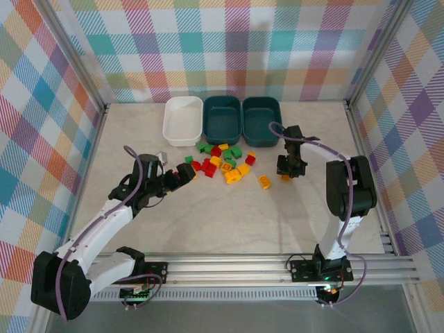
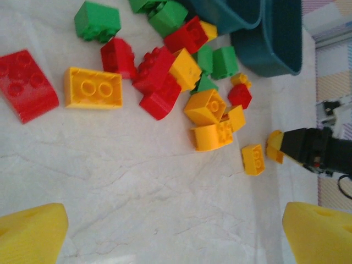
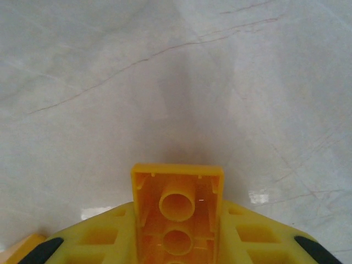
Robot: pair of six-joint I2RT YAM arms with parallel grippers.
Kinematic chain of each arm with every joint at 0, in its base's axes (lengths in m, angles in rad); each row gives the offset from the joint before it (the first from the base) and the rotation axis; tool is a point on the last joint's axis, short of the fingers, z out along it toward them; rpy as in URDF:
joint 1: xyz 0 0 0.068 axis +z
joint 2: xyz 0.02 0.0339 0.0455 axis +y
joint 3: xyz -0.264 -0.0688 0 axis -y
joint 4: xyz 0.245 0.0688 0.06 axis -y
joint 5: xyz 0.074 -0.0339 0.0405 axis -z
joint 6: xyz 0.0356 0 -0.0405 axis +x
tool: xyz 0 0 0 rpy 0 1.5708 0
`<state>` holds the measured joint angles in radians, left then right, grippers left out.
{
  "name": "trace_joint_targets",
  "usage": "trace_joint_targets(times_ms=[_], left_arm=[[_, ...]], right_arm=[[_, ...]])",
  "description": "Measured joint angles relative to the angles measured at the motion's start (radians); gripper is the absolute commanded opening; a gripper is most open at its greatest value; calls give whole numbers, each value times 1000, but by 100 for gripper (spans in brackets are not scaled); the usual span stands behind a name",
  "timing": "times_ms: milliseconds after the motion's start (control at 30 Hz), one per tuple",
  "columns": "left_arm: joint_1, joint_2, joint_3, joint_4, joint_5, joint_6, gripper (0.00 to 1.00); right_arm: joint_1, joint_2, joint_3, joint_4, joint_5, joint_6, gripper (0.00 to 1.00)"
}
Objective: Sort the legos into containers by color
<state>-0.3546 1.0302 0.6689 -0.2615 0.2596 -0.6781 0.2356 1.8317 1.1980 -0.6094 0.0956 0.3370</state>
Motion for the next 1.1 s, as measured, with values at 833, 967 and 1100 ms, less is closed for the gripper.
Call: trace_joint_targets(times_ms=[833,967,1100], left_arm=[[-125,161,51,-50,-74,-14,100],[-201,158,63,-44,-122,-14,100],[-231,148,63,-16,-150,-25,100]], right_arm=[[26,509,1066,-249,-48,-45,67],[50,247,813,-180,-24,-50,67],[86,-74,507,-48,-28,-39,68]])
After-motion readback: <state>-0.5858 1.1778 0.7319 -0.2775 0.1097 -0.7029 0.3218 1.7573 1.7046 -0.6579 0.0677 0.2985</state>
